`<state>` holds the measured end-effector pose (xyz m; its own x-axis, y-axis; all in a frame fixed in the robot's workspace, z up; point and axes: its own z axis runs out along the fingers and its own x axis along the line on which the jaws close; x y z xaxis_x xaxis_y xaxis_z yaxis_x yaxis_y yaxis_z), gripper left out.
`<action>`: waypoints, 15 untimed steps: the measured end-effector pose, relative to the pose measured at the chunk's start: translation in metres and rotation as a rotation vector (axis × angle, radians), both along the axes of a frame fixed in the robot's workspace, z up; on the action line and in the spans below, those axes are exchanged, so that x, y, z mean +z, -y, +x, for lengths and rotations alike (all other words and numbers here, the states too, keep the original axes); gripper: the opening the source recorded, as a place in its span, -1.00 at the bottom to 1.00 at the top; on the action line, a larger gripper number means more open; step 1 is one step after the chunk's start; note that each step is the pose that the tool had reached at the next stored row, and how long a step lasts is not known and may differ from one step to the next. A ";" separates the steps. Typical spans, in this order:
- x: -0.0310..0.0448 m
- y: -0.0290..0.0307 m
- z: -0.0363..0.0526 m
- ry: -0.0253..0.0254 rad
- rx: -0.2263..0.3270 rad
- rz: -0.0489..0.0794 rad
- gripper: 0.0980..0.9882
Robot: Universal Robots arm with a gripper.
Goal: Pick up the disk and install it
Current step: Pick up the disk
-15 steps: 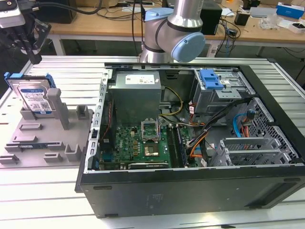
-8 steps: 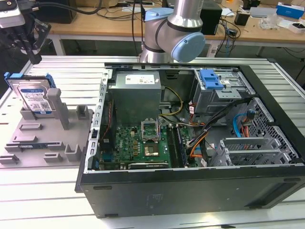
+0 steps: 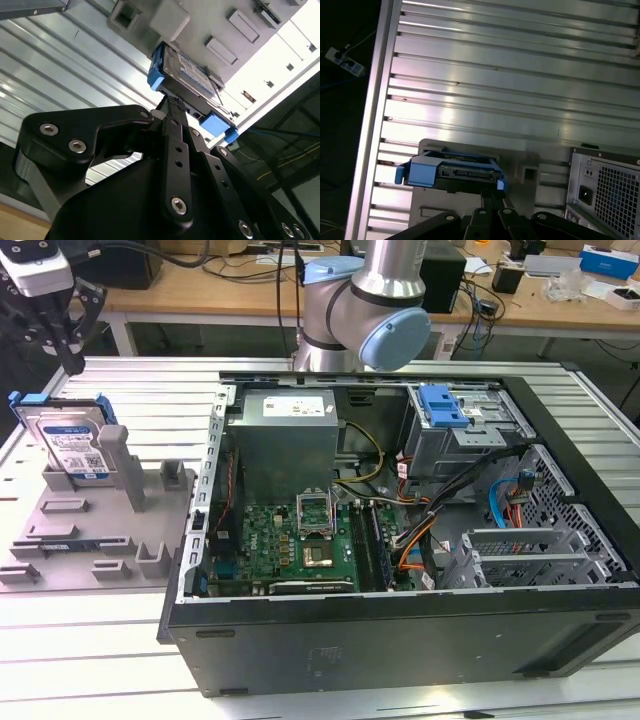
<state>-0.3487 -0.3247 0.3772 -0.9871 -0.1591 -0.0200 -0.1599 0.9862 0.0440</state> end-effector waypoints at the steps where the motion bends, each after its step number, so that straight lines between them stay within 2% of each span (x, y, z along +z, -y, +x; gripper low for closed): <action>1: 0.0000 0.0000 0.0000 -0.0004 0.016 0.000 -0.98; 8: -0.0011 0.0000 0.0016 -0.0032 0.157 -0.001 -0.98; 11: -0.0018 0.0000 0.0038 -0.0050 0.235 -0.001 -0.98; 13: -0.0019 0.0000 0.0040 -0.0057 0.264 -0.001 -0.98; 14: -0.0019 0.0000 0.0041 -0.0058 0.278 -0.001 -0.96; 15: -0.0020 0.0000 0.0041 -0.0059 0.290 -0.001 -0.84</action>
